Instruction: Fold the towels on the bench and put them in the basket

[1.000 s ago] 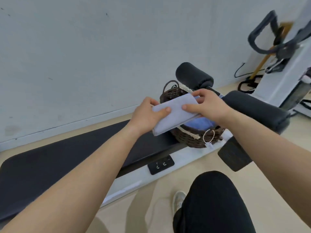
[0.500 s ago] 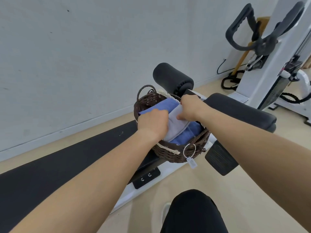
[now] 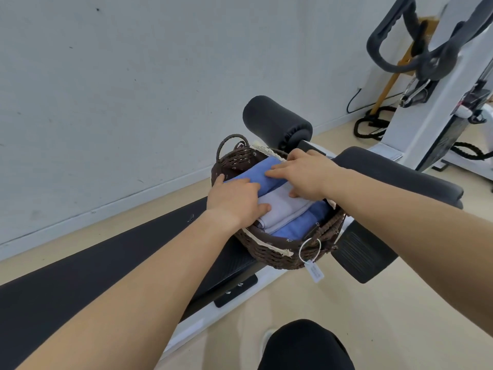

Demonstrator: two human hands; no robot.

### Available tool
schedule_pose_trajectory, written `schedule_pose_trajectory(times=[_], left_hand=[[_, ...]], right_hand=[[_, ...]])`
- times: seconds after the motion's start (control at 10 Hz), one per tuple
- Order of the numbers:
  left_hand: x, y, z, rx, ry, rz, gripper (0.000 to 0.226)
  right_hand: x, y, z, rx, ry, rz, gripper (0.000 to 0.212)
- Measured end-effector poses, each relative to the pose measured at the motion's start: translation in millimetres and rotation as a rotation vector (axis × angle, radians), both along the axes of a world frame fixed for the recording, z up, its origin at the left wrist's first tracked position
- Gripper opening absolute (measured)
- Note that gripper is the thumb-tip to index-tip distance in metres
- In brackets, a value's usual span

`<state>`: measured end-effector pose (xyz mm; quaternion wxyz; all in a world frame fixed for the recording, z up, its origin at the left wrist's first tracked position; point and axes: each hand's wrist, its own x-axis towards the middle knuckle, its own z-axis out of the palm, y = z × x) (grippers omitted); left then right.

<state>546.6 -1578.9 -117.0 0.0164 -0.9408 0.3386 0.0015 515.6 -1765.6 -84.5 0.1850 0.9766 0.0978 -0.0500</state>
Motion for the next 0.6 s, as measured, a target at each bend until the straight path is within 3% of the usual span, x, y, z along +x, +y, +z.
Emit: schedule_pose_trajectory(times=[0.2,0.4,0.6], left_hand=[[12.5,-15.5,2.0,0.143,0.016,-0.014,0.046],[11.9,-10.1,2.2,0.112,0.041,-0.013,0.041],[-6.3,31.1,35.9,-0.060,0.091,0.027,0.051]], right_hand=[[19.6,-4.3,-11.4,-0.037,0.021,-0.013,0.067],[12.1,3.4,-2.3,0.033,0.033,-0.096,0.059],[-22.4,31.0,22.5,0.383,-0.213,-0.325,0.048]])
